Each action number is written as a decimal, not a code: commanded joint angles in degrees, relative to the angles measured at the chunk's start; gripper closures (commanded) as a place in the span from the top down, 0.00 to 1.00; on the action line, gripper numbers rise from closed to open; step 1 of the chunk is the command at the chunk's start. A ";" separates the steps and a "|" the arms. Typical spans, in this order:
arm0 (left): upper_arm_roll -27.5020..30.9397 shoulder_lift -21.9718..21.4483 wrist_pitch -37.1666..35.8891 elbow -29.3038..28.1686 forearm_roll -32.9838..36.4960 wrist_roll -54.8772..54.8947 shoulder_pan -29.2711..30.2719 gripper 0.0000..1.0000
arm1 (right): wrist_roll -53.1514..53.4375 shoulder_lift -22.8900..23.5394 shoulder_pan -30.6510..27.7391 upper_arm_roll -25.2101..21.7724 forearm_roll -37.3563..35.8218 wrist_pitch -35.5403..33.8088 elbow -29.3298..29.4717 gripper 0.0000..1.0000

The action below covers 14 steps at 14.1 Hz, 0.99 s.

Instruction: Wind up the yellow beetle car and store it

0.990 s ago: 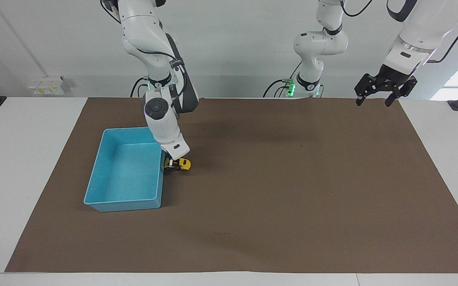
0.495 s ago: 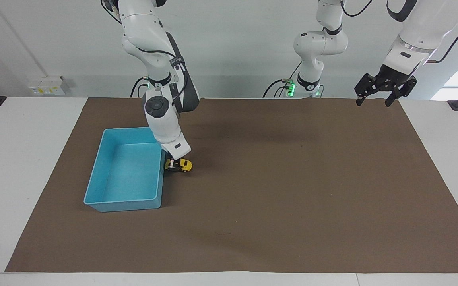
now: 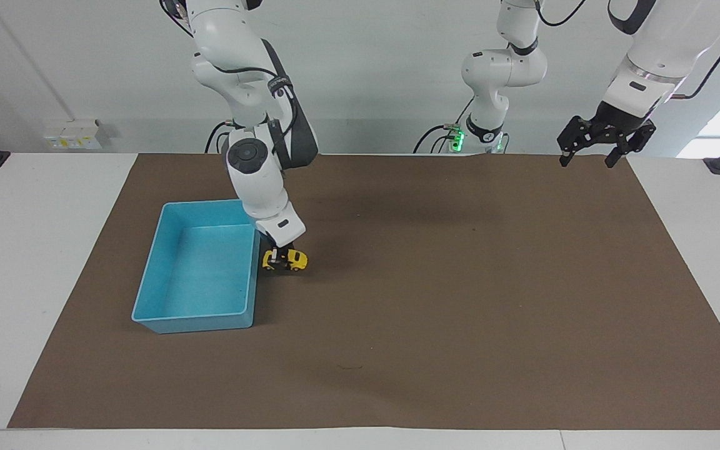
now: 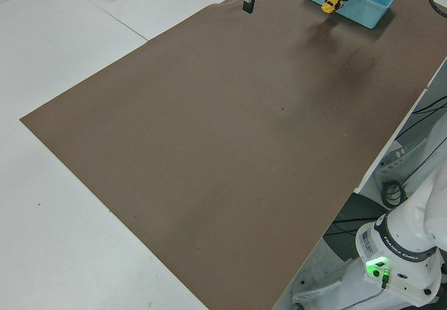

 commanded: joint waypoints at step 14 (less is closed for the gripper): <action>-0.13 -0.43 -0.69 -0.22 -0.90 0.32 0.49 1.00 | -14.65 -5.42 -10.57 -0.19 0.84 -12.89 2.06 0.00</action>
